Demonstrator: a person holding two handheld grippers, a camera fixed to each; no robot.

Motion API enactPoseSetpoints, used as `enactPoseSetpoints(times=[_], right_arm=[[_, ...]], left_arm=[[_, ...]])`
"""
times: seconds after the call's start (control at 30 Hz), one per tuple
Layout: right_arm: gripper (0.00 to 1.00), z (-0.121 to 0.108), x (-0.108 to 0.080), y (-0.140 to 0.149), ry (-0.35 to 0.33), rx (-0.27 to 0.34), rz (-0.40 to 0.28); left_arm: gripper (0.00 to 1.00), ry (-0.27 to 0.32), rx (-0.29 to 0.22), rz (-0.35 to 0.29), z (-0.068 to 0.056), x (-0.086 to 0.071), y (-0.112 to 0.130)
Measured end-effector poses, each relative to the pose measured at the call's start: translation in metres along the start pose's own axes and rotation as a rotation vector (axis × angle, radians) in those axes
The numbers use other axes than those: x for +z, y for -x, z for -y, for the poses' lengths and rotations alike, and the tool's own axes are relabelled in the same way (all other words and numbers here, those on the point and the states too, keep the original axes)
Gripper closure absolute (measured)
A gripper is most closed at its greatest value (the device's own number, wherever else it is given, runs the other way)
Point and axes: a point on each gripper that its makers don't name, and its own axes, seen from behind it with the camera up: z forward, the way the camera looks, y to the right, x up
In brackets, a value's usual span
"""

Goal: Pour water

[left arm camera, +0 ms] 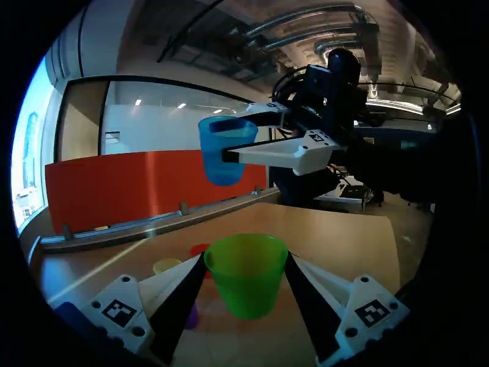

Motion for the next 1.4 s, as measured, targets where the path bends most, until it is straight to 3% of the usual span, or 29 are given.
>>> enactPoseSetpoints(times=[1.4], right_arm=[[0.09, 0.006, 0.009, -0.013, -0.031, -0.153, 0.014]], left_arm=[[0.11, -0.001, -0.002, -0.007, 0.002, 0.002, -0.005]])
